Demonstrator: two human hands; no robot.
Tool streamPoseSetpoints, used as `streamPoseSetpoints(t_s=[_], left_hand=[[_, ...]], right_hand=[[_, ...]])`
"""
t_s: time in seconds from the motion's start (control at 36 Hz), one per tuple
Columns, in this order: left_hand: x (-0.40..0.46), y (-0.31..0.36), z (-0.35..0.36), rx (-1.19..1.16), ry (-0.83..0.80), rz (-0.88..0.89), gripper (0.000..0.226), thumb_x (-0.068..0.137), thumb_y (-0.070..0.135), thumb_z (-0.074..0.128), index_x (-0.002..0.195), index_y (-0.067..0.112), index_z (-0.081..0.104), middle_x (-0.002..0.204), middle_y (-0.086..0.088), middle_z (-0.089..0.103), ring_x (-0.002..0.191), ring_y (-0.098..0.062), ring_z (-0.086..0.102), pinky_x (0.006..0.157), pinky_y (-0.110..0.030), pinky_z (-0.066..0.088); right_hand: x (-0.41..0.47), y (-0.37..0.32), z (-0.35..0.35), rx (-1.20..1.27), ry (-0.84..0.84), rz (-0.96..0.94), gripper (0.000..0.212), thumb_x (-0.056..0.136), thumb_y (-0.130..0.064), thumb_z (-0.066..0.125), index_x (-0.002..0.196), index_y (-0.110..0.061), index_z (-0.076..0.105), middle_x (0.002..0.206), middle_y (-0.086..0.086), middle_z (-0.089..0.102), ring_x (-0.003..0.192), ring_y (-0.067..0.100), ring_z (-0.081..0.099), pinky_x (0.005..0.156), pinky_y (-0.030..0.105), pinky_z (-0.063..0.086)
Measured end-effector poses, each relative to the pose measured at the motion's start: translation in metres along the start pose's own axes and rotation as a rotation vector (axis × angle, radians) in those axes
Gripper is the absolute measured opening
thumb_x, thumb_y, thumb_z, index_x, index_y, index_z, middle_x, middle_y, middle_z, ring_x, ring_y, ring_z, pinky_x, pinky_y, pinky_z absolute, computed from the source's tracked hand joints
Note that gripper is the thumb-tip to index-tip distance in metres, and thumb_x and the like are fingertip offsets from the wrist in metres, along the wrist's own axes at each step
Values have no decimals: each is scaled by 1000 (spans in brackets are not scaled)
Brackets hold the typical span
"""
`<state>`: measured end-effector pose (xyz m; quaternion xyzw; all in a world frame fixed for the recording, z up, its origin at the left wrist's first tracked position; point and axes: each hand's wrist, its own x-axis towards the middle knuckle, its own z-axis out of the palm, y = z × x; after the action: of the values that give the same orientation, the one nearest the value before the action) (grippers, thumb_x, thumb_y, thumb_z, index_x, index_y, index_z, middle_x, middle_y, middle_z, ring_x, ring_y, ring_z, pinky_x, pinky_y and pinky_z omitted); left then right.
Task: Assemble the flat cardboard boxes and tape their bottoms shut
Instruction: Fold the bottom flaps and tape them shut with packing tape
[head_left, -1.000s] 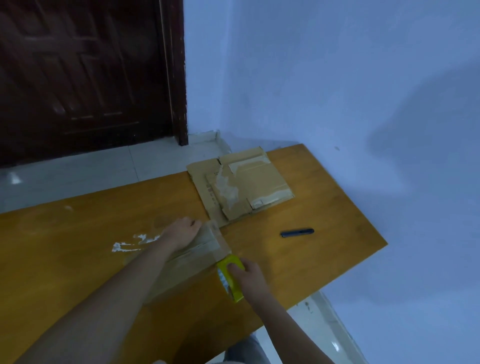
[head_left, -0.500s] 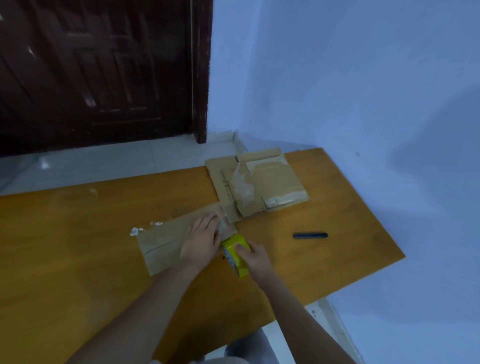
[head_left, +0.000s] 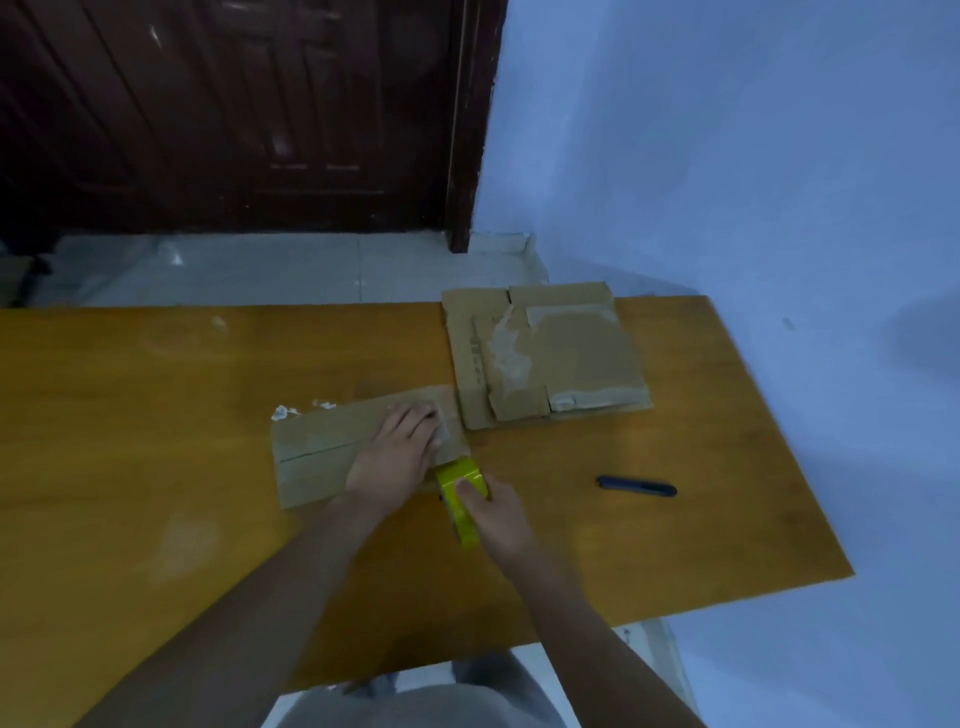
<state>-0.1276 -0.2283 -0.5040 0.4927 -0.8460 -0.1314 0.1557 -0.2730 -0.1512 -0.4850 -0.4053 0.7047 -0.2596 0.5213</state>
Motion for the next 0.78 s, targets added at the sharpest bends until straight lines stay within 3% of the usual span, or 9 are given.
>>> streamPoseSetpoints(t_s=[0.08, 0.22, 0.36, 0.42, 0.5, 0.56, 0.67, 0.72, 0.78], left_hand=[[1, 3, 2, 40, 67, 10, 36, 91, 27, 39, 104, 6, 66, 113, -8, 63, 109, -21, 44, 98, -37, 35], [2, 5, 4, 88, 127, 34, 37, 92, 25, 39, 104, 3, 66, 111, -11, 64, 108, -22, 44, 99, -36, 29], [0, 6, 0, 91, 35, -26, 62, 102, 40, 16, 109, 4, 65, 115, -9, 63, 111, -21, 43, 102, -38, 27], [-1, 6, 0, 69, 8, -38, 65, 102, 42, 13, 111, 3, 64, 116, -10, 62, 113, -20, 42, 104, -39, 25], [-3, 5, -1, 67, -20, -45, 67, 101, 45, 12, 117, 4, 62, 122, -10, 59, 117, -20, 38, 107, -40, 23], [-5, 5, -2, 48, -29, -36, 62, 100, 44, 18, 122, 4, 59, 127, -11, 56, 122, -20, 35, 110, -42, 22], [-11, 7, -3, 51, -87, 0, 62, 90, 47, 30, 135, 8, 49, 143, -8, 42, 136, -23, 23, 115, -50, 20], [-13, 8, -6, 89, -139, -68, 81, 79, 60, 30, 144, 10, 36, 151, -5, 31, 142, -23, 14, 118, -40, 4], [-15, 11, -10, 135, -220, -90, 94, 71, 66, 27, 148, 13, 24, 156, -3, 19, 145, -22, 6, 114, -30, -10]], right_hand=[[2, 4, 2, -13, 27, -4, 26, 94, -36, 52, 71, -24, 51, 75, 5, 56, 76, 30, 61, 76, 47, 51], [5, 6, 2, -24, -6, -37, 24, 92, -40, 52, 79, -21, 53, 85, 6, 56, 85, 25, 58, 81, 39, 46], [6, 6, 5, 59, 12, -5, 33, 68, -58, 50, 63, -26, 51, 69, 2, 55, 72, 24, 56, 75, 46, 50], [7, 2, 5, 79, -11, 24, 29, 71, -52, 55, 63, -24, 52, 66, 2, 54, 70, 24, 56, 73, 46, 51], [7, -3, -1, 87, -31, -14, 20, 90, -29, 60, 72, -20, 58, 67, 0, 54, 71, 22, 55, 70, 35, 47], [5, 7, -4, 76, -90, 39, 17, 94, -25, 57, 94, -10, 65, 83, 5, 62, 80, 25, 58, 78, 35, 49], [-10, 33, -13, 23, -140, -20, 39, 95, -34, 53, 128, -13, 55, 124, 2, 57, 114, 17, 52, 97, 26, 38], [-4, 29, -13, -133, -186, -71, 64, 88, -62, 44, 118, -8, 61, 117, 13, 64, 103, 24, 60, 89, 32, 44], [14, 32, -9, -156, -231, -91, 98, 65, -90, 33, 96, -2, 62, 96, 24, 66, 84, 34, 65, 78, 45, 51]])
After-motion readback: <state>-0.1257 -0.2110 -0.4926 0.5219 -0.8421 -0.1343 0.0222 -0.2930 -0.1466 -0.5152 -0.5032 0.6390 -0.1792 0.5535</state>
